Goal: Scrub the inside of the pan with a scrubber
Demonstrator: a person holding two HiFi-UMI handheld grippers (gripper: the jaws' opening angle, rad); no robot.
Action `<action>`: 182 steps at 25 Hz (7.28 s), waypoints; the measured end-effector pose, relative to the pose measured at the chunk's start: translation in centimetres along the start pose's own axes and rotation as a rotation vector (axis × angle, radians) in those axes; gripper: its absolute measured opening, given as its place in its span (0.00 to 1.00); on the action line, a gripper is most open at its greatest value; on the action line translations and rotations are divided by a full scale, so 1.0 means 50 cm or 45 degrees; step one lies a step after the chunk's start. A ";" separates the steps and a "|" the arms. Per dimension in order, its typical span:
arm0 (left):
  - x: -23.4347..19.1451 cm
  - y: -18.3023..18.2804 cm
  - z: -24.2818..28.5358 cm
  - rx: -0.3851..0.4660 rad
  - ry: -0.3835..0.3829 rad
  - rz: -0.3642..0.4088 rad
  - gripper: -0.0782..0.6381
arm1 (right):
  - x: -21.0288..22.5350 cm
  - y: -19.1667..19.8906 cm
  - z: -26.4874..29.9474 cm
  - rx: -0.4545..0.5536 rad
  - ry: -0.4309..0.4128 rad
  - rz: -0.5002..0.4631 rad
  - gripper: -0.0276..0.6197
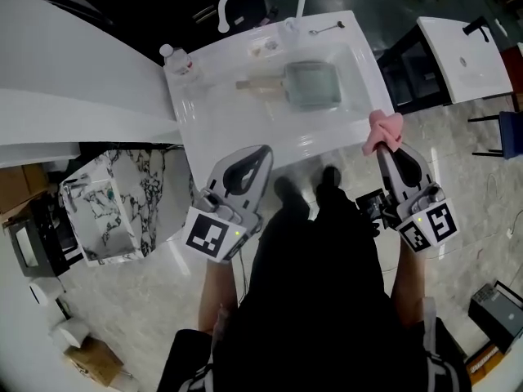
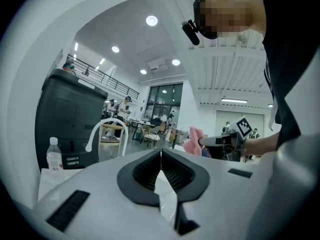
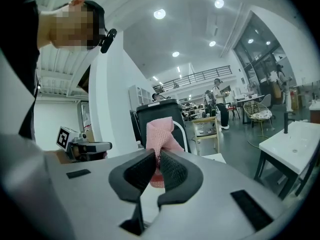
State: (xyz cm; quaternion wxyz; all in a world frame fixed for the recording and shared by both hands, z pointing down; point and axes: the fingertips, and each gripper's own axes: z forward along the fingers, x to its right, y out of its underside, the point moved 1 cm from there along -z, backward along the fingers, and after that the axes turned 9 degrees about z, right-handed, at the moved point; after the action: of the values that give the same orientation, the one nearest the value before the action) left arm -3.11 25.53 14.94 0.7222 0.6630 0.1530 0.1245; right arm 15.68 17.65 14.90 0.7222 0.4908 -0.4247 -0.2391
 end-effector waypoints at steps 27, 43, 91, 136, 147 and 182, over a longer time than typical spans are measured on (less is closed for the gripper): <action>-0.140 0.104 0.274 -0.495 -0.126 0.160 0.15 | 0.230 0.044 0.276 -0.162 -0.280 0.384 0.11; -0.278 0.382 0.357 -0.818 0.180 0.330 0.15 | 0.294 0.251 0.426 -0.367 -0.028 0.314 0.12; -0.353 0.826 0.437 -1.247 0.781 1.088 0.34 | 0.468 0.667 0.729 -0.915 0.317 0.123 0.14; -0.355 0.826 0.442 -1.226 0.665 1.062 0.35 | 0.645 0.656 0.651 -0.926 0.761 0.125 0.13; -0.355 0.824 0.443 -1.228 0.660 1.066 0.35 | 0.459 0.690 0.721 -0.933 0.423 0.158 0.13; -0.357 0.826 0.440 -1.240 0.655 1.065 0.35 | 0.465 0.722 0.630 -1.176 0.337 -0.026 0.12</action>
State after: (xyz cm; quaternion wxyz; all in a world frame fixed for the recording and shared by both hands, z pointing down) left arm -10.12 2.21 58.71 0.7697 0.2159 -0.0225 0.6003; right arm -1.42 -1.41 61.61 0.9102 0.1490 -0.1738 -0.3453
